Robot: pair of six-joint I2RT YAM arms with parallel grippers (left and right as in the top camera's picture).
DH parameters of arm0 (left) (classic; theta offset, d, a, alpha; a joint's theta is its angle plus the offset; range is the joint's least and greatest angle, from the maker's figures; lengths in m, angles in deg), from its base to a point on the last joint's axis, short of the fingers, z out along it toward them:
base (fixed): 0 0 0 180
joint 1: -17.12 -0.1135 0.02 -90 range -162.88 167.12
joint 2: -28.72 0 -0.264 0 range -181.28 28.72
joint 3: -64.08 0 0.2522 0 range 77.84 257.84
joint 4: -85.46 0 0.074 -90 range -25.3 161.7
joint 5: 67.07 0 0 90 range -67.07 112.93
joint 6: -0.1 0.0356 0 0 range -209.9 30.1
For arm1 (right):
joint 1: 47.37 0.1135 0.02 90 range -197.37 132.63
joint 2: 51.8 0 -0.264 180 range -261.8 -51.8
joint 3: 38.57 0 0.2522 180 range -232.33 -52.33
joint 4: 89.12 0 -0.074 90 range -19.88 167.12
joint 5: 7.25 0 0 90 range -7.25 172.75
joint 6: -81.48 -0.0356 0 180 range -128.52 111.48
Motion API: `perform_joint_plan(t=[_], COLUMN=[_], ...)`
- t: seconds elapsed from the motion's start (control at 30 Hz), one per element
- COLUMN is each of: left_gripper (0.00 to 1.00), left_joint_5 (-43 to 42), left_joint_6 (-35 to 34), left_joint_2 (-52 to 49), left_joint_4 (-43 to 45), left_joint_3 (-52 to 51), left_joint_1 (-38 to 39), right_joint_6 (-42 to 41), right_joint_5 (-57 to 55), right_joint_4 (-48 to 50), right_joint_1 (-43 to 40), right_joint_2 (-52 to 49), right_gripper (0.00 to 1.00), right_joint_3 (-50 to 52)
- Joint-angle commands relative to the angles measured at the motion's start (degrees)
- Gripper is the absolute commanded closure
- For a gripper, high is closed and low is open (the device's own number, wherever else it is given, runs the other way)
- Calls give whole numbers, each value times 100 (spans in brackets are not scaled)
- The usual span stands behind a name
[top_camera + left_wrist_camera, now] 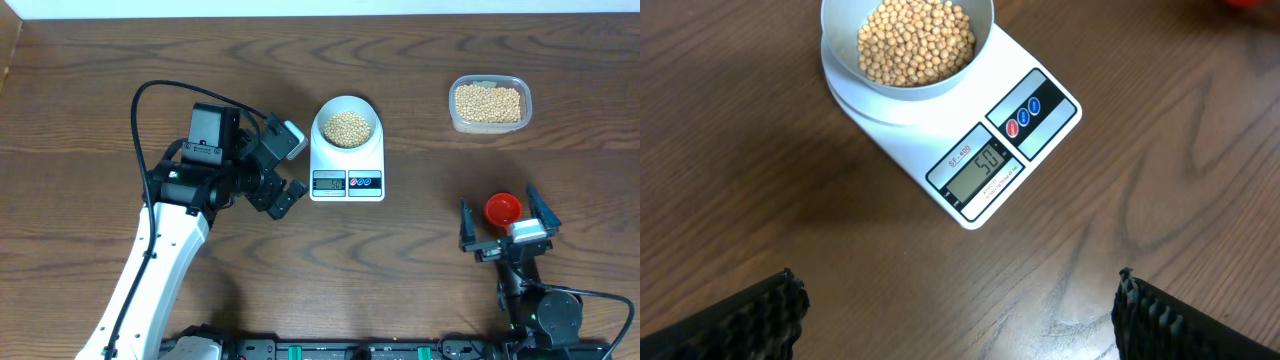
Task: Scoop item into bowl and weigh 50g on scale
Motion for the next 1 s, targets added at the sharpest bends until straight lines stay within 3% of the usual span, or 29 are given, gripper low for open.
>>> perform_joint_plan(t=[0.0, 0.63, 0.97], left_gripper=[0, 0, 0], left_joint_5=[-52, -52, -52], left_joint_6=[96, 96, 96], left_joint_2=[-33, -33, -33], left_joint_4=[2, 2, 2], left_joint_3=[125, 125, 125], left_joint_1=[-24, -24, -24], right_joint_6=[153, 505, 787], right_joint_5=[107, 389, 308], right_joint_4=[-33, -1093, -1119], right_joint_1=[-101, -411, -426], right_joint_2=[39, 39, 39], right_gripper=[1, 1, 1], right_joint_3=[9, 9, 9])
